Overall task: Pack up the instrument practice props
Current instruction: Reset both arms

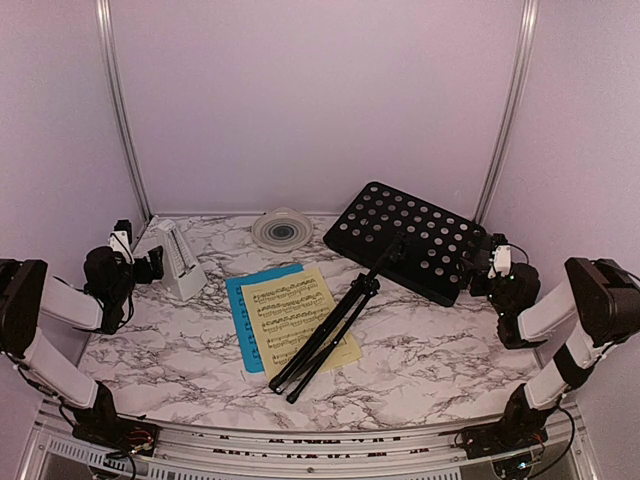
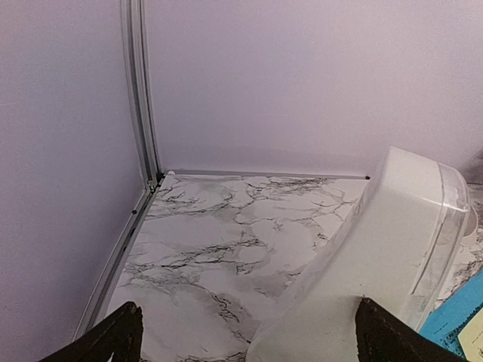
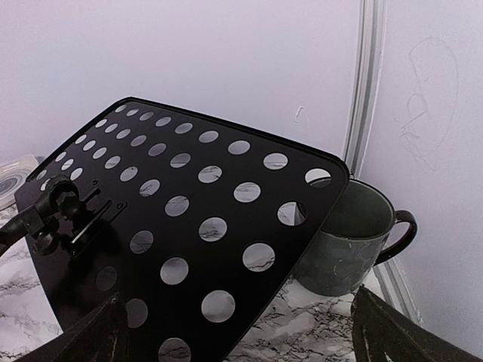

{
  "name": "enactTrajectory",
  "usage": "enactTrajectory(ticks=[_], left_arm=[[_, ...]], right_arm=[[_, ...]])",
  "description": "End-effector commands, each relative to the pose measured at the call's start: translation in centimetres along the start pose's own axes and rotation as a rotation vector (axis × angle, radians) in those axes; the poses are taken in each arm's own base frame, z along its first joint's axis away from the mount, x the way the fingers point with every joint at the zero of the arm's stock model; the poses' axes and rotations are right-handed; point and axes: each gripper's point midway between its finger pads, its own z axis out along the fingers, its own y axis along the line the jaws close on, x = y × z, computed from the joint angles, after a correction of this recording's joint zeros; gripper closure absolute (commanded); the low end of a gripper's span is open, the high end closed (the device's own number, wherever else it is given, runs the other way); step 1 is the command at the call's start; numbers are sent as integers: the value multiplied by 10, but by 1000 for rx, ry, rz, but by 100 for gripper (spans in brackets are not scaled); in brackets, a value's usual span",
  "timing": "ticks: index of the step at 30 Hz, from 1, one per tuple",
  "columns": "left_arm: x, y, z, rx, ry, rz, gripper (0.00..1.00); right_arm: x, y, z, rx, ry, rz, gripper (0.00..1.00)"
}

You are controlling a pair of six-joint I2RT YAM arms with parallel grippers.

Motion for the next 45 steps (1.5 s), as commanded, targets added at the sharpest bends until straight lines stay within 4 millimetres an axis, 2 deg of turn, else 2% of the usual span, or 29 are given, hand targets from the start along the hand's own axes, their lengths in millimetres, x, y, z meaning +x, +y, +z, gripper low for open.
enactTrajectory(ticks=[1, 45], left_arm=[[-14, -8, 3, 34, -46, 16, 1], [-14, -12, 3, 65, -45, 24, 1]], right_arm=[[-13, 1, 5, 1, -42, 2, 0], [-14, 1, 5, 1, -43, 1, 0]])
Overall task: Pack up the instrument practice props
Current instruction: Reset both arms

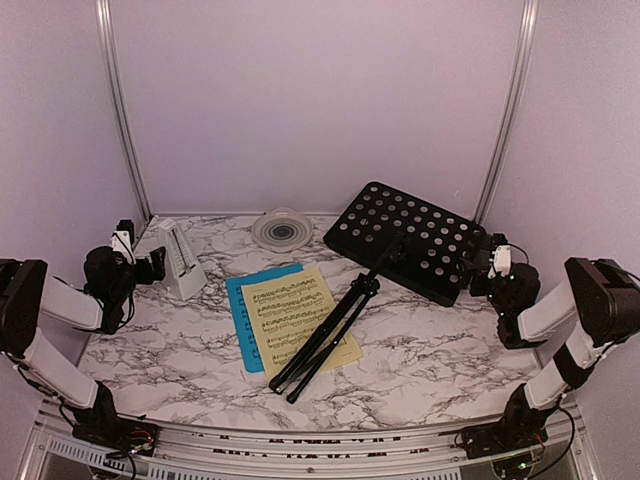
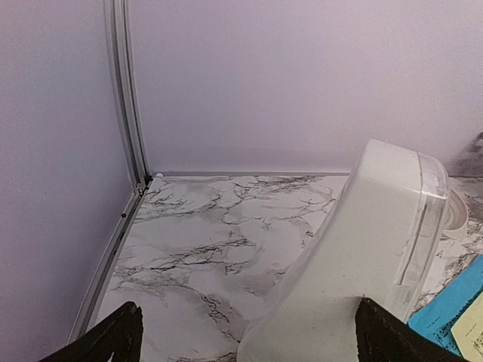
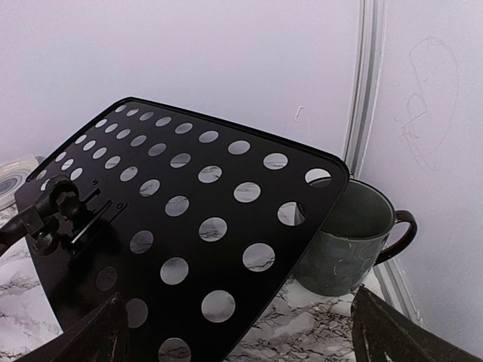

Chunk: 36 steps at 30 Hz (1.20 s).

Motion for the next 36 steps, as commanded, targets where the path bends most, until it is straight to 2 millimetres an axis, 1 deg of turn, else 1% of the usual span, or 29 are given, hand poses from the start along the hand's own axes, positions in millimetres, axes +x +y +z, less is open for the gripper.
enactTrajectory(ticks=[1, 4, 6, 10, 14, 23, 26, 36], left_arm=[[-14, -4, 3, 20, -46, 12, 1], [-14, -4, 4, 19, -45, 11, 5], [-14, -5, 3, 22, -45, 13, 1], [-14, -10, 2, 51, -53, 26, 0], [-14, -9, 2, 46, -49, 20, 1], [-14, 1, 5, 10, -37, -9, 1], [-14, 2, 5, 7, -37, -9, 1], [-14, 11, 3, -49, -48, -31, 1]], right_arm=[[-13, 1, 5, 0, -41, 1, 0], [-13, 1, 5, 2, -42, 2, 0], [-14, 1, 5, 1, -43, 1, 0], [-14, 1, 5, 0, -43, 1, 0], [-14, 1, 5, 0, -43, 1, 0], [-13, 1, 5, -1, -42, 1, 0], [-14, 1, 5, 0, -42, 1, 0], [-13, 1, 5, 1, -42, 1, 0]])
